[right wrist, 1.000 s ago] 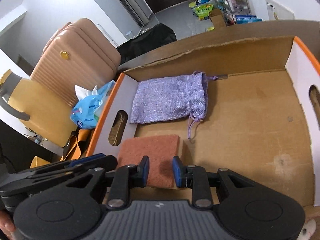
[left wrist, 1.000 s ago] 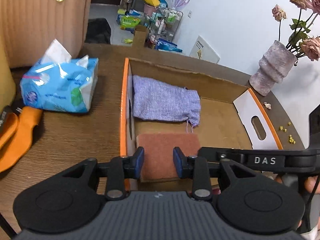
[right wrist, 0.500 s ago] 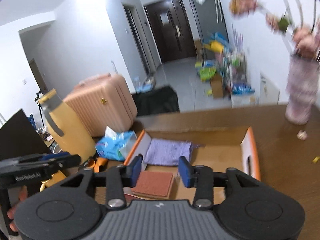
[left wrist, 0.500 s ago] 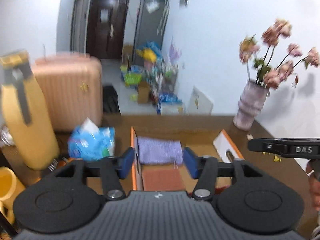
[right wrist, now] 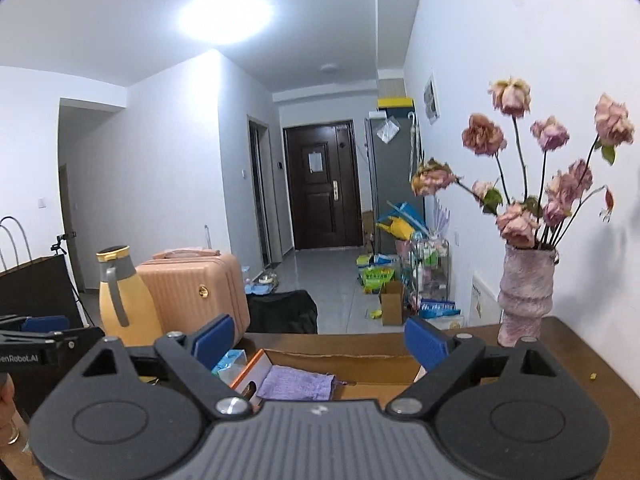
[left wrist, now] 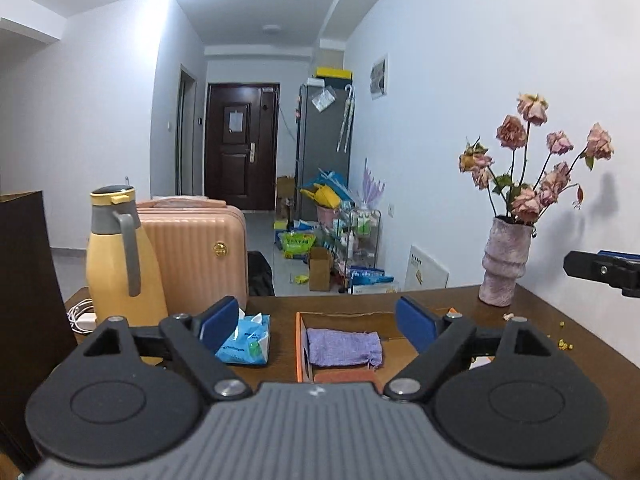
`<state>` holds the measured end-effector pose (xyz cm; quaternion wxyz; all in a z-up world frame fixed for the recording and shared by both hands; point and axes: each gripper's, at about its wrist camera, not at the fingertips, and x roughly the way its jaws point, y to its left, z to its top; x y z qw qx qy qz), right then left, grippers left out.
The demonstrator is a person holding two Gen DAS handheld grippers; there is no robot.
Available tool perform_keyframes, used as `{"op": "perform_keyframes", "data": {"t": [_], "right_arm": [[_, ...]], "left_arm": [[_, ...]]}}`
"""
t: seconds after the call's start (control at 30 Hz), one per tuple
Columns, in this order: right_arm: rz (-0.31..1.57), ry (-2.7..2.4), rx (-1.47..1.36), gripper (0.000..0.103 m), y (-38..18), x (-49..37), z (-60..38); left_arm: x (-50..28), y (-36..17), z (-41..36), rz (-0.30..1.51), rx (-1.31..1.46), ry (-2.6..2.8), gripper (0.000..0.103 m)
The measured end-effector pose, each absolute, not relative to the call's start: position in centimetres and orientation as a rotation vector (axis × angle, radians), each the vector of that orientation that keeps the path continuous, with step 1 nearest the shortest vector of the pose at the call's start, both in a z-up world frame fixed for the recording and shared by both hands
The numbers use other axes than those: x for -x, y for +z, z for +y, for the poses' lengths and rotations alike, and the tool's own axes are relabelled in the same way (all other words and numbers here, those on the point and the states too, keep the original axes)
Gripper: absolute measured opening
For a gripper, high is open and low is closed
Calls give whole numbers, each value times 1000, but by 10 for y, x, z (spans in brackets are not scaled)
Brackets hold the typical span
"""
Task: Organize soft objects
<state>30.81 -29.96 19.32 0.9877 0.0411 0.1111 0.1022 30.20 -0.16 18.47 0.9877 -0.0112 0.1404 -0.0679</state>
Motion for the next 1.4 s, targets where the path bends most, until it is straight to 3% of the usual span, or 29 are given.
{"op": "perform_keyframes", "data": {"t": [0.07, 0.3, 0.53, 1.1, 1.23, 1.33, 1.37, 1.4], "right_arm": [[197, 213, -74, 95, 179, -286, -299], [161, 263, 36, 95, 97, -195, -282], [261, 239, -18, 94, 21, -138, -272], [481, 310, 4, 78, -28, -197, -260], [522, 342, 16, 77, -41, -214, -253], [572, 350, 29, 52, -50, -227, -250], [589, 363, 30, 35, -51, -230, -251], [594, 385, 21, 29, -51, -232, -254]], "left_arm": [[-284, 172, 3, 251, 33, -127, 95], [-210, 89, 12, 314, 12, -207, 95], [-159, 25, 21, 433, 74, -212, 95], [-226, -2, -18, 560, 13, -263, 94], [-254, 3, -45, 546, -13, -327, 85], [-277, 6, -71, 537, -31, -394, 74], [-284, 6, -80, 530, -39, -409, 71], [-292, 6, -89, 524, -51, -419, 67]]}}
